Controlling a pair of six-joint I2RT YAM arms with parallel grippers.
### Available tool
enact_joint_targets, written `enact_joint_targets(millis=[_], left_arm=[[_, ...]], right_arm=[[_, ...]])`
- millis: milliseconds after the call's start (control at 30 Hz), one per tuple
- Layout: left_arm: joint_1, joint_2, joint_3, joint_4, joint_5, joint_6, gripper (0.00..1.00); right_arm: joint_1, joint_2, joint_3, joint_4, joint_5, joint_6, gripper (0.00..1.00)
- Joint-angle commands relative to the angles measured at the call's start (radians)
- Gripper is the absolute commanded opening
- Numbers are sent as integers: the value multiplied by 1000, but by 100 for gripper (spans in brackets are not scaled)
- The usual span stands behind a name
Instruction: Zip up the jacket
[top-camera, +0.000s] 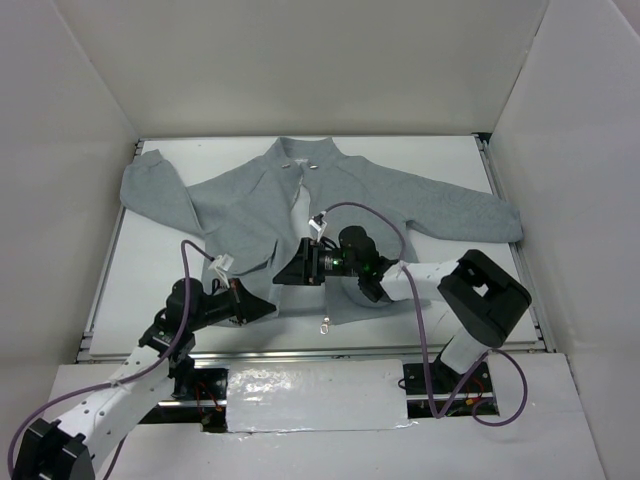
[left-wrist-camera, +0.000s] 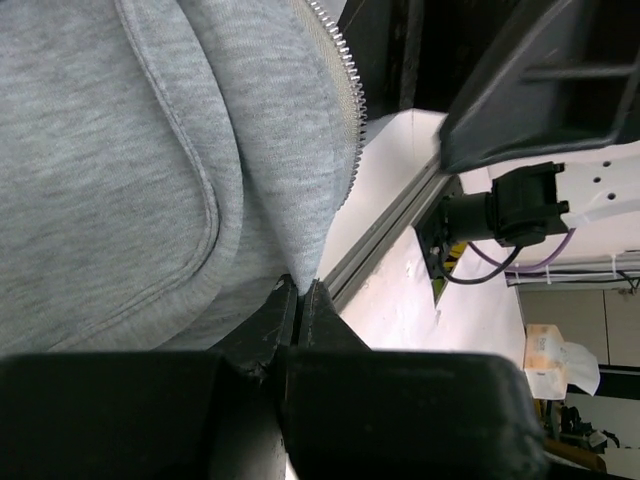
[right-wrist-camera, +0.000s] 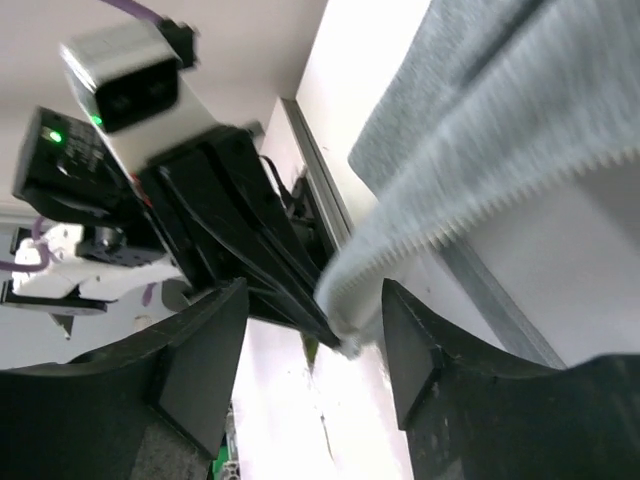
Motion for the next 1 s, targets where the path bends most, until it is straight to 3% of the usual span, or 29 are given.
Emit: enact_joint_targets(millis=[0, 333, 733, 967], left_arm=[[-5, -27, 10, 94, 51, -38, 0], [-5, -72, 16, 192, 32, -121, 0], [-5, -58, 26, 181, 21, -105, 0], [-6, -34, 21, 178, 23, -93, 0]], right_arm=[[8, -48, -51, 49, -12, -45, 62], [32, 70, -134, 398, -160, 96, 28], [37, 36, -145, 464, -176, 107, 31], [35, 67, -155, 611, -208, 190, 26]])
